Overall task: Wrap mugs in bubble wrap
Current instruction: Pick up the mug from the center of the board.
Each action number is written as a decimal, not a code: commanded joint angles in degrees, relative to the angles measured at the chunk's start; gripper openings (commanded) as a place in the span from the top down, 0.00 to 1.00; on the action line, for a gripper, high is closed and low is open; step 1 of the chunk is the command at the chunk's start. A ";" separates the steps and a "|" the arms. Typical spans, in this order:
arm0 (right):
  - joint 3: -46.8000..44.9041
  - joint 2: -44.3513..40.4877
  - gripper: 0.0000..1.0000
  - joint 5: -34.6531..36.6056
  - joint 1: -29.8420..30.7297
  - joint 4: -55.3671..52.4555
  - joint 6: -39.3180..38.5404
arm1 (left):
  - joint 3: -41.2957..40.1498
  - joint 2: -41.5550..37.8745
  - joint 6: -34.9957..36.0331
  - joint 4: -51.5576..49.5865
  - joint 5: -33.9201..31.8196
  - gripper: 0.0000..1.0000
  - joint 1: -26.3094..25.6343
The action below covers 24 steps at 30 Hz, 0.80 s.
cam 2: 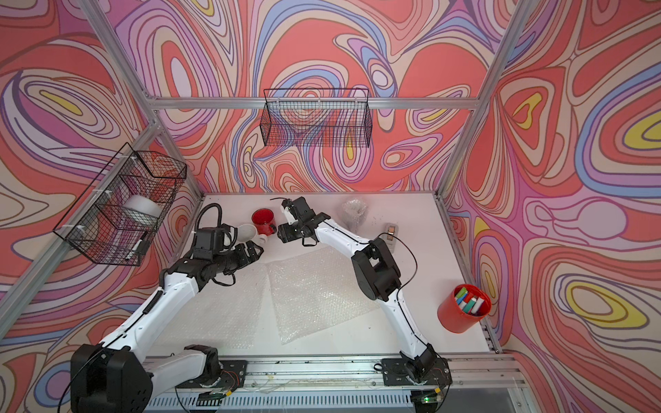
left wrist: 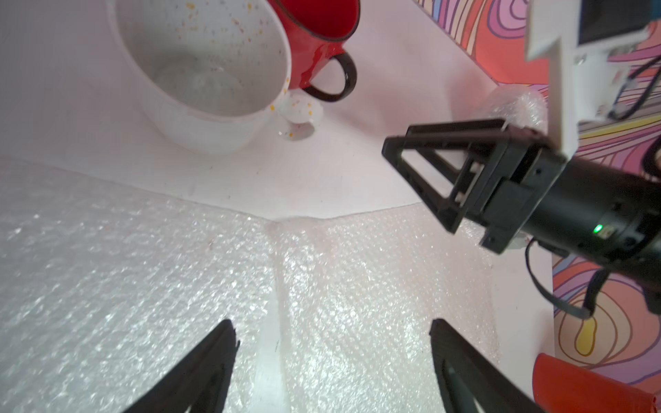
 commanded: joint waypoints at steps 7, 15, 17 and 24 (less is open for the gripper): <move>16.09 12.06 0.45 -1.01 0.83 -1.62 -2.64 | -0.57 -5.48 -0.34 -3.33 -3.36 0.15 0.10; 26.79 20.13 0.53 -0.90 1.07 -3.98 -3.47 | -0.14 -6.11 -0.41 -4.45 -3.52 0.16 0.10; 27.81 20.89 0.54 -1.15 1.16 -3.28 -3.58 | -0.32 -6.11 -0.64 -4.33 -3.31 0.16 0.11; 32.02 24.30 0.60 -1.12 1.25 -2.50 -3.37 | -0.63 -5.90 -1.08 -4.49 -2.54 0.17 0.12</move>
